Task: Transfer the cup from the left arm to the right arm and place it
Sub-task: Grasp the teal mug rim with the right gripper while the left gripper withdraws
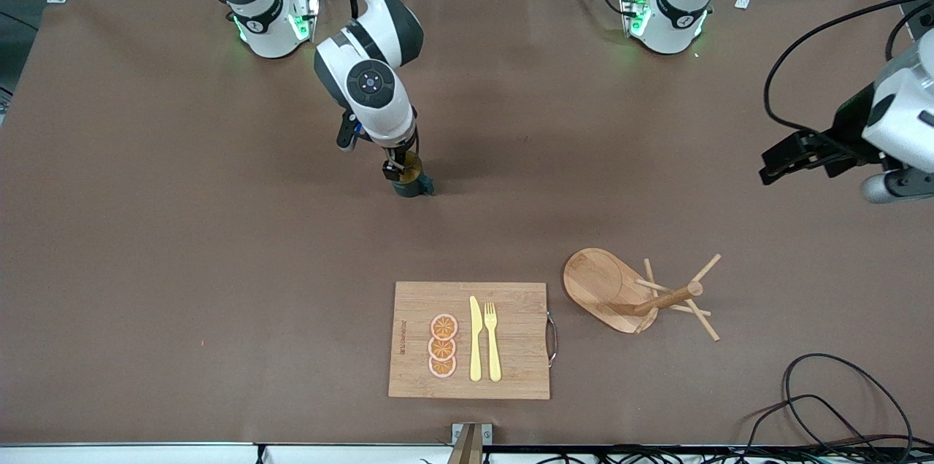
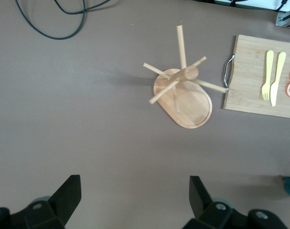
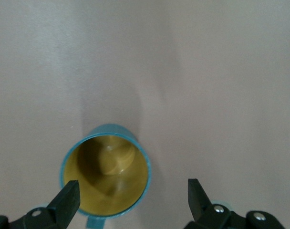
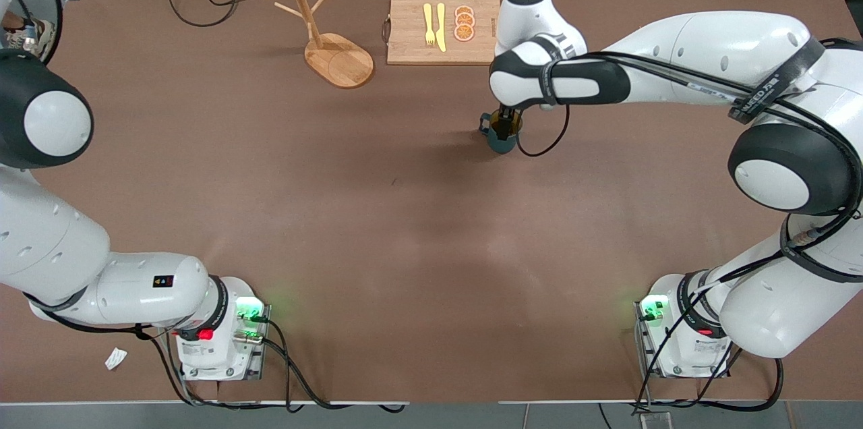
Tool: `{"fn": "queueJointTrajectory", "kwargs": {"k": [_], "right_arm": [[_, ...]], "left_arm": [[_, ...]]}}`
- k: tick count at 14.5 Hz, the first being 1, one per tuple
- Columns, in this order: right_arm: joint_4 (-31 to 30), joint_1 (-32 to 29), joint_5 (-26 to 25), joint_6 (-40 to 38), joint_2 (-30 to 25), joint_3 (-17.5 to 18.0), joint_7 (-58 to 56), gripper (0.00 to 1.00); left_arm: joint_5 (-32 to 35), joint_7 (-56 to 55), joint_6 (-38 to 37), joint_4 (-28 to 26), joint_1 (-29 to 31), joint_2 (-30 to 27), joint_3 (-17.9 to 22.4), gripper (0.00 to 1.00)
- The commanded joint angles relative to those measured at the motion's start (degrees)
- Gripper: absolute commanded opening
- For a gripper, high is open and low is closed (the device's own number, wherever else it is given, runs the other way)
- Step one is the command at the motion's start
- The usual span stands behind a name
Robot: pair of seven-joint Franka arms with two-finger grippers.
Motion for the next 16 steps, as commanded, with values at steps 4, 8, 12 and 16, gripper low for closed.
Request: {"fn": "queueJointTrajectory", "kwargs": {"k": [4, 8, 12, 16], "right_arm": [[-1.4, 2.4, 0.6, 3.4, 2.0, -0.7, 1.5, 0.93], [-1.4, 2.6, 0.2, 5.3, 3.2, -0.6, 1.5, 0.29], [-1.4, 2.0, 0.1, 4.7, 2.6, -0.8, -0.1, 0.00], [-1.3, 1.8, -0.1, 0.0, 0.3, -1.1, -14.4, 0.00]], "left_arm": [[-4.4, 5.5, -0.3, -4.9, -3.2, -5.1, 7.4, 1.00], [-4.0, 13.3, -0.3, -8.7, -4.4, -8.5, 10.3, 1.00], [-3.8, 14.1, -0.3, -9.7, -5.5, -9.1, 12.0, 1.00], [-3.6, 14.0, -1.0, -9.4, -5.6, -9.2, 12.0, 1.00]]}}
